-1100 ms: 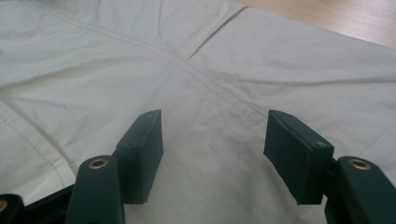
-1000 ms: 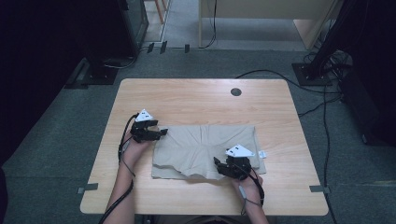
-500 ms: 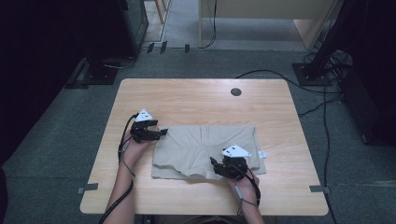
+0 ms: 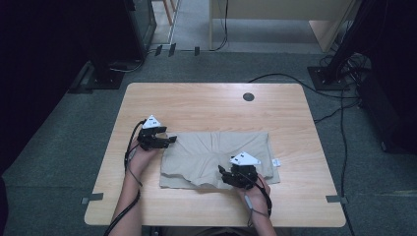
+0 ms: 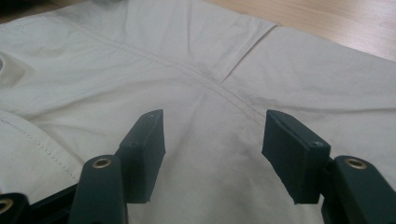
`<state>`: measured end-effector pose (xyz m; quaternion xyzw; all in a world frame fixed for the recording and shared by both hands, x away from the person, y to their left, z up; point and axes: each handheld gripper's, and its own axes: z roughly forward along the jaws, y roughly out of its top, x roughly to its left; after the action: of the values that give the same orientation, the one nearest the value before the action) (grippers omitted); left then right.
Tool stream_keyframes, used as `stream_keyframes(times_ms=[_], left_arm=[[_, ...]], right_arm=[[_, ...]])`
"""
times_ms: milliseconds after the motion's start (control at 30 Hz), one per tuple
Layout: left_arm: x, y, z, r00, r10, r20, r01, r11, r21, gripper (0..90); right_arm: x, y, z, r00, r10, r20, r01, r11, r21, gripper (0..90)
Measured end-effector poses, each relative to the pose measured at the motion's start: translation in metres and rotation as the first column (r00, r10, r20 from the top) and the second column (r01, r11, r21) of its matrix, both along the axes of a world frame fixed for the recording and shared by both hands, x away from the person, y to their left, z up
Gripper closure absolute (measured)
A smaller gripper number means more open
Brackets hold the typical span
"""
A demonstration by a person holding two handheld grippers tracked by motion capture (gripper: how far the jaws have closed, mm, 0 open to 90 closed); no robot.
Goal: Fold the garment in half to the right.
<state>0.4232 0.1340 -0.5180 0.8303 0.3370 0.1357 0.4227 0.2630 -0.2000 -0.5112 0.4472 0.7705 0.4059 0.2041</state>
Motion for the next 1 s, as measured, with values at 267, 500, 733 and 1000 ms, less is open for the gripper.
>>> stream_keyframes(times_ms=[267,500,733,1000], left_arm=[[0.000,0.000,0.000,1.0000,-0.002,0.001,0.002,1.0000,-0.003,31.5],[0.000,0.000,0.000,1.0000,-0.003,0.002,0.003,1.0000,0.001,31.5],[0.000,0.000,0.000,1.0000,-0.002,0.001,0.002,1.0000,-0.003,31.6],[0.000,0.001,0.000,1.0000,-0.001,0.002,0.001,1.0000,-0.008,31.5]], right_arm=[[0.000,0.007,-0.003,0.9999,0.016,-0.004,-0.016,0.9998,0.010,38.8],[0.000,0.014,-0.004,0.9995,0.030,-0.007,-0.029,0.9994,0.021,38.2],[0.000,0.022,-0.005,0.9987,0.050,-0.003,-0.050,0.9985,0.021,38.2],[-0.001,0.027,-0.009,0.9971,0.076,-0.005,-0.076,0.9971,0.008,38.2]])
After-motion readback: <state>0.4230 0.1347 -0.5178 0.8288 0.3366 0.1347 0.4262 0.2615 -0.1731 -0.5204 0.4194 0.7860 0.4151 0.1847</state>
